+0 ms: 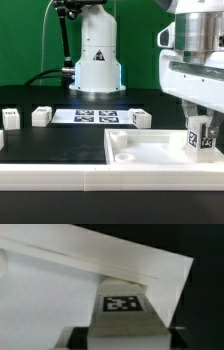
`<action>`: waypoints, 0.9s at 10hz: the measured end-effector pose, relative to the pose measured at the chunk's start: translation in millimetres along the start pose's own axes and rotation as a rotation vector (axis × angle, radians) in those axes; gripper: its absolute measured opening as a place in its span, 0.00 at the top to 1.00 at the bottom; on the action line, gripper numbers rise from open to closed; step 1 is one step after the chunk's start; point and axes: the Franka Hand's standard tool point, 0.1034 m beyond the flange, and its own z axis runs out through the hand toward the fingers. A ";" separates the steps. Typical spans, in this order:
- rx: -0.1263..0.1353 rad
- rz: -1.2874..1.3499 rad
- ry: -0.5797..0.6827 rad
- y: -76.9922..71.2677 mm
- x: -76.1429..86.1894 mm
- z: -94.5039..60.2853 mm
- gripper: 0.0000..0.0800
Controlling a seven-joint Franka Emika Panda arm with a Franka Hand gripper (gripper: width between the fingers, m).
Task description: Assemble one leg
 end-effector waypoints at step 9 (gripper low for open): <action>-0.004 0.033 -0.035 0.9 3.9 0.2 0.22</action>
Offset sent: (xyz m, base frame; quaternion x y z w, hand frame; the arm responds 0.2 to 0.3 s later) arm 0.0065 -0.0083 -0.0024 -0.0110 -0.0541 0.1014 0.9933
